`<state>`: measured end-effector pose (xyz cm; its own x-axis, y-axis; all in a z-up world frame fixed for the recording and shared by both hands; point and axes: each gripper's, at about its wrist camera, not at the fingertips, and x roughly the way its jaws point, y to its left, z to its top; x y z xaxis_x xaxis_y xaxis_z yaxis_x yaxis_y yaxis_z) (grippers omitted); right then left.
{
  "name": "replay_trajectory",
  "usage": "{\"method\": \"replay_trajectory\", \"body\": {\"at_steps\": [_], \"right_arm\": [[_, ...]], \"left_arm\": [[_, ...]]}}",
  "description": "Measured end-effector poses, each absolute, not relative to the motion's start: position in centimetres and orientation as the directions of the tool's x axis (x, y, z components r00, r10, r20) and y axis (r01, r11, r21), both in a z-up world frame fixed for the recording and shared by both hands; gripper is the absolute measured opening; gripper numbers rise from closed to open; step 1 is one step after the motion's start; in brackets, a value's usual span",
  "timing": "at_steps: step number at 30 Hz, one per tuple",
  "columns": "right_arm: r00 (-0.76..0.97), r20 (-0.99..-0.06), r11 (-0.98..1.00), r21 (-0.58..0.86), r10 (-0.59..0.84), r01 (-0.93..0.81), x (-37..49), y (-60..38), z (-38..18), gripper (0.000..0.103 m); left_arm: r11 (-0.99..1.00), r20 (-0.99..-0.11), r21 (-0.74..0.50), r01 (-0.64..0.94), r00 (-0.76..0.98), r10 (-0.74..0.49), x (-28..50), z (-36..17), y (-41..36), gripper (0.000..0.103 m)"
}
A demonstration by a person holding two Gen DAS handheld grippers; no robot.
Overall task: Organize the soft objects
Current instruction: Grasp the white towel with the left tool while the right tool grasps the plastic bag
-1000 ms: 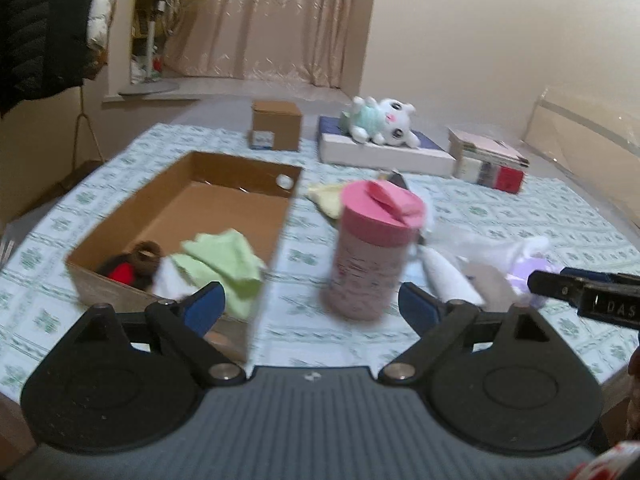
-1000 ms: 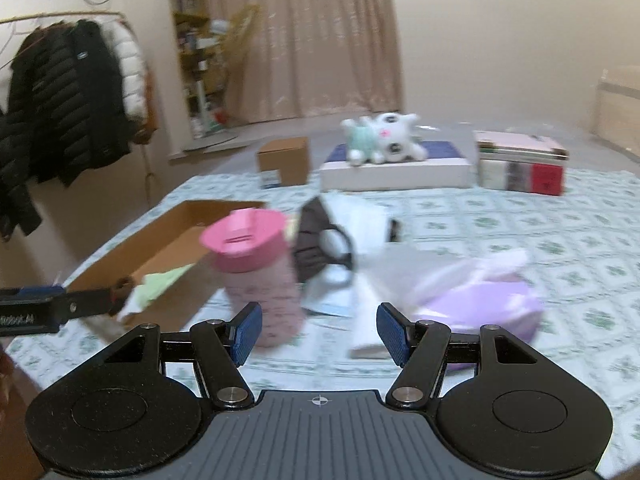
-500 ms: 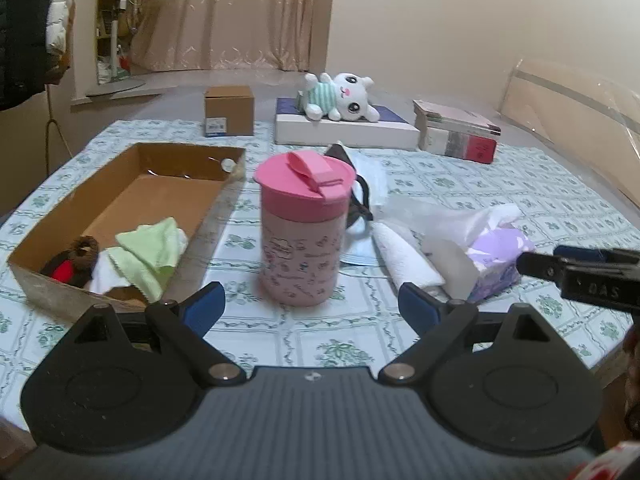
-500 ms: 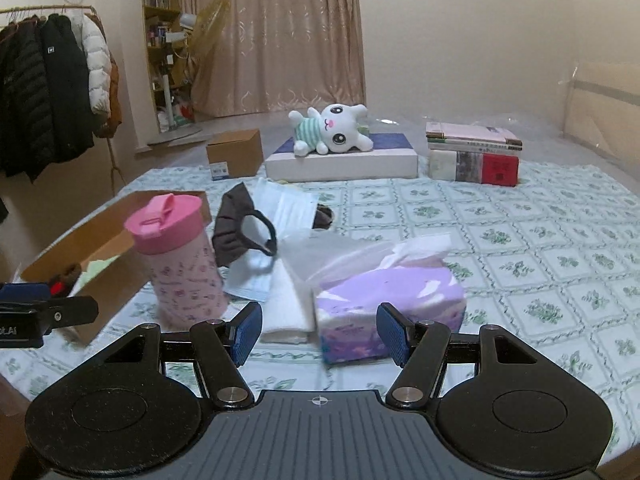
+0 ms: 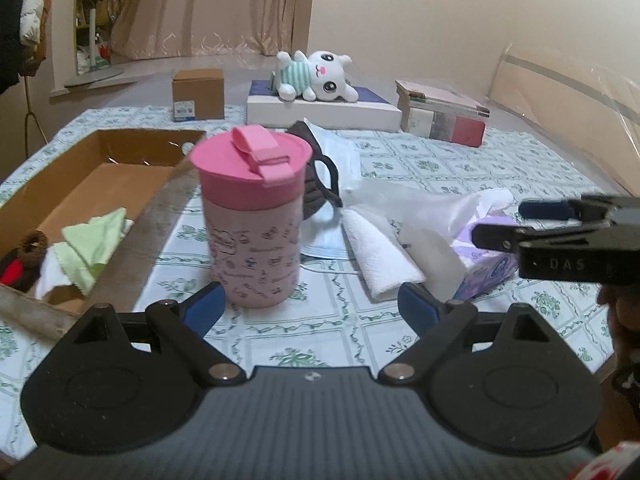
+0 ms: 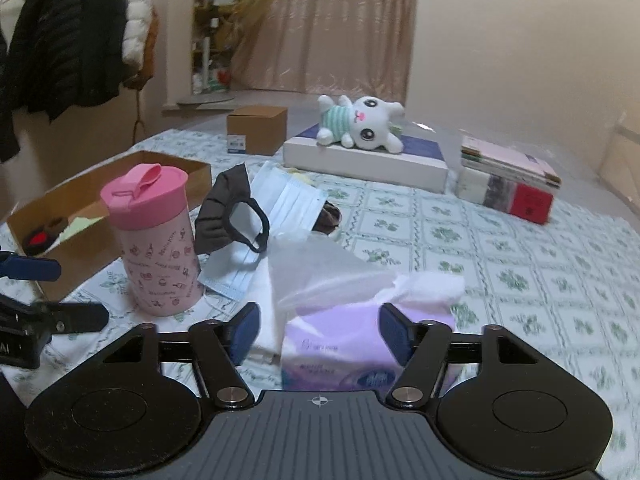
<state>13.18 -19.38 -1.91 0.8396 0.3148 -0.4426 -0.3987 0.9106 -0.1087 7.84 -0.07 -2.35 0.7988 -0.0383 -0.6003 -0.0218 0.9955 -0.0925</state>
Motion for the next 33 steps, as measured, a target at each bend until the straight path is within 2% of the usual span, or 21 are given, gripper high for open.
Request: {"method": "replay_trajectory", "body": {"at_steps": [10, 14, 19, 23, 26, 33], "right_arm": [[0.791, -0.505, 0.846, -0.199, 0.345, -0.495, 19.1, -17.7, -3.6, 0.085], [0.78, -0.507, 0.834, -0.193, 0.366, -0.517, 20.2, -17.4, -3.9, 0.082], [0.782, -0.497, 0.818, -0.218, 0.377, -0.533, 20.0, -16.9, -3.9, 0.06], [0.794, -0.49, 0.807, -0.263, 0.36, -0.528, 19.8, -16.6, -4.0, 0.027], [0.8, -0.477, 0.812, -0.258, 0.364, -0.523, 19.6, -17.0, -3.6, 0.012], [0.842, -0.393, 0.845, -0.235, 0.368, -0.479, 18.1, -18.1, -1.8, 0.006]], "left_arm": [[0.993, -0.631, -0.115, -0.023, 0.774, -0.055, 10.4, -4.5, -0.7, 0.092], [0.992, -0.642, -0.12, -0.028, 0.765, -0.056, 11.0, -5.1, -0.7, 0.092], [0.991, -0.652, -0.127, -0.03, 0.755, -0.06, 11.4, -5.9, -0.9, 0.092], [0.991, -0.655, -0.134, -0.024, 0.753, -0.07, 11.6, -6.2, -1.3, 0.091], [0.991, -0.654, -0.133, -0.013, 0.753, -0.077, 11.6, -6.2, -1.7, 0.091], [0.989, -0.64, -0.144, -0.008, 0.764, -0.087, 12.6, -6.1, -2.4, 0.091]]}}
